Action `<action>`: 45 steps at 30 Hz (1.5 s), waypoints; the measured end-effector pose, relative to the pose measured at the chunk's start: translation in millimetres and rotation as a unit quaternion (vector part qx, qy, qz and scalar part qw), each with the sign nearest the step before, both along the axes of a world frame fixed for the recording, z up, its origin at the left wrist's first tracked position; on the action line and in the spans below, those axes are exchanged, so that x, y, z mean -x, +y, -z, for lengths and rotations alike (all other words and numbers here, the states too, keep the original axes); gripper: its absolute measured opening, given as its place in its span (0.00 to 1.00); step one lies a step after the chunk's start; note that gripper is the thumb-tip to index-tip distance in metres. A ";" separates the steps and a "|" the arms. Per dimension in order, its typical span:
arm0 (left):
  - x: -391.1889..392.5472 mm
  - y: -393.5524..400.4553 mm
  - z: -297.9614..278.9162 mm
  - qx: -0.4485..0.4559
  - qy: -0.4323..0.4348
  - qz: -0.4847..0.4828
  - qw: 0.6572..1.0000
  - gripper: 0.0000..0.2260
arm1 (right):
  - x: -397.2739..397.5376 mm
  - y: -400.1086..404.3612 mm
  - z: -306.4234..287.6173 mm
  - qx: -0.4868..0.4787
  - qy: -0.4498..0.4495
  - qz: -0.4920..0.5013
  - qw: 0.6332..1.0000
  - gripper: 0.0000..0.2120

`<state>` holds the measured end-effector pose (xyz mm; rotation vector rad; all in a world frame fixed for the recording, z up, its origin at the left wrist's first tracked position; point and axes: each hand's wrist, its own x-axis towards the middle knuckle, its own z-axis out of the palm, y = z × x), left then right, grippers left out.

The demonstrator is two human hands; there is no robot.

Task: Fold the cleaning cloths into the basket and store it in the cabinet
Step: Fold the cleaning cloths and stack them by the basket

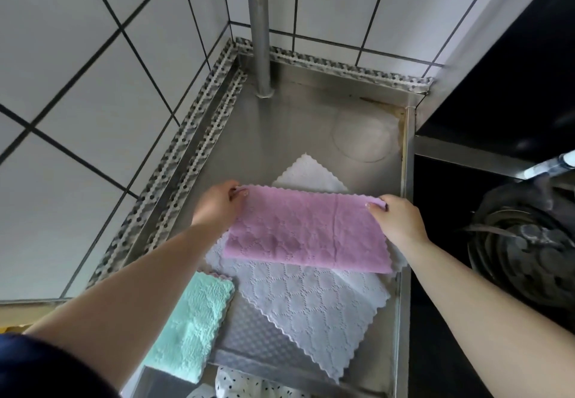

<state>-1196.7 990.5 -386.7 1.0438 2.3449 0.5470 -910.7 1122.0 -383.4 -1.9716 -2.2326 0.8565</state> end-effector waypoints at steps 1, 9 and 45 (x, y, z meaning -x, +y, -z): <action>-0.6 -0.7 0.1 -0.008 0.004 -0.011 1.000 0.10 | 0.7 -0.7 -0.2 -0.012 0.016 0.011 1.000 0.07; -85.1 -14.9 23.2 -0.139 0.246 0.285 0.916 0.22 | 51.8 -72.7 10.6 -0.244 0.081 -0.200 0.945 0.20; -132.3 -73.0 -19.7 -0.059 -0.649 -0.416 0.634 0.06 | 110.0 -3.8 4.6 -0.080 -0.081 -0.308 0.945 0.08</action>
